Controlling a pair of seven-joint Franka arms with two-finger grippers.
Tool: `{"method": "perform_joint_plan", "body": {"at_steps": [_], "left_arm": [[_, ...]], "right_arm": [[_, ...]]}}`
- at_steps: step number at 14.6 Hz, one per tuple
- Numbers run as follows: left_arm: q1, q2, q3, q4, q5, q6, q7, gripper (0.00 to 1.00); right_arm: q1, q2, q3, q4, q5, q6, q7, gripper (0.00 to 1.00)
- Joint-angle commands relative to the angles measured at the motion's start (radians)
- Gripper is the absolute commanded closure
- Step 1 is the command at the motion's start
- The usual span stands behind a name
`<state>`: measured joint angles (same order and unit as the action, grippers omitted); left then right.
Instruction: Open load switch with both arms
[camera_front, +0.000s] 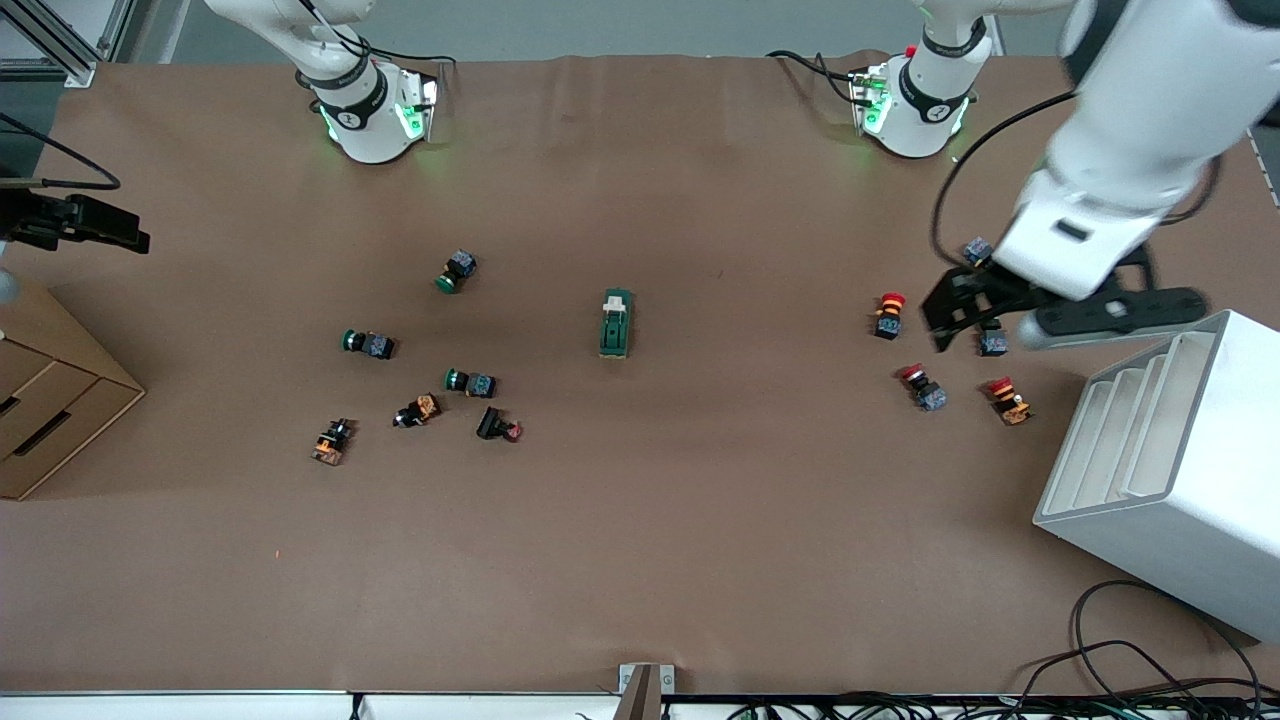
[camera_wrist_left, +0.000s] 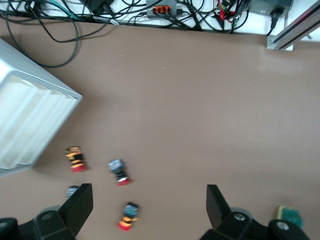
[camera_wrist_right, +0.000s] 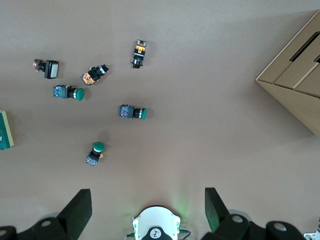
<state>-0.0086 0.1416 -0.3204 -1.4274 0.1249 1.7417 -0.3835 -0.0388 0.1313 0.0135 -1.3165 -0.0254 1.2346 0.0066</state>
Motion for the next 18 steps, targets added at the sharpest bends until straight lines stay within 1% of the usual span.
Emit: {"method": "perform_joint_plan", "body": {"at_steps": [1, 3, 6, 8, 9, 10, 11, 14, 18], "left_arm": [[0.015, -0.102, 0.084, -0.079, -0.062, -0.025, 0.171, 0.0], [0.015, -0.132, 0.133, -0.081, -0.077, -0.07, 0.248, 0.0], [0.015, -0.169, 0.159, -0.073, -0.087, -0.154, 0.261, 0.0], [0.015, -0.2, 0.187, -0.071, -0.09, -0.2, 0.265, 0.0], [0.015, -0.208, 0.207, -0.071, -0.091, -0.223, 0.285, 0.0], [0.015, -0.215, 0.224, -0.073, -0.093, -0.24, 0.307, 0.0], [0.015, -0.217, 0.236, -0.073, -0.094, -0.258, 0.316, 0.0], [0.016, -0.218, 0.271, -0.074, -0.145, -0.307, 0.324, 0.0], [0.006, -0.218, 0.291, -0.082, -0.139, -0.312, 0.319, 0.0]], "right_arm": [[-0.007, -0.059, 0.003, -0.067, 0.015, 0.023, -0.013, 0.0], [-0.003, -0.102, 0.003, -0.11, 0.015, 0.035, -0.013, 0.0], [0.011, -0.185, 0.0, -0.19, 0.009, 0.052, -0.013, 0.0], [0.014, -0.216, -0.001, -0.227, 0.002, 0.071, -0.013, 0.0], [0.02, -0.228, -0.013, -0.24, 0.002, 0.078, -0.013, 0.0], [0.028, -0.236, -0.032, -0.248, 0.002, 0.082, -0.013, 0.0], [0.033, -0.239, -0.036, -0.248, 0.002, 0.086, -0.013, 0.0], [0.03, -0.239, -0.03, -0.245, 0.002, 0.092, -0.013, 0.0], [0.026, -0.242, -0.029, -0.233, -0.001, 0.085, -0.014, 0.0]]}}
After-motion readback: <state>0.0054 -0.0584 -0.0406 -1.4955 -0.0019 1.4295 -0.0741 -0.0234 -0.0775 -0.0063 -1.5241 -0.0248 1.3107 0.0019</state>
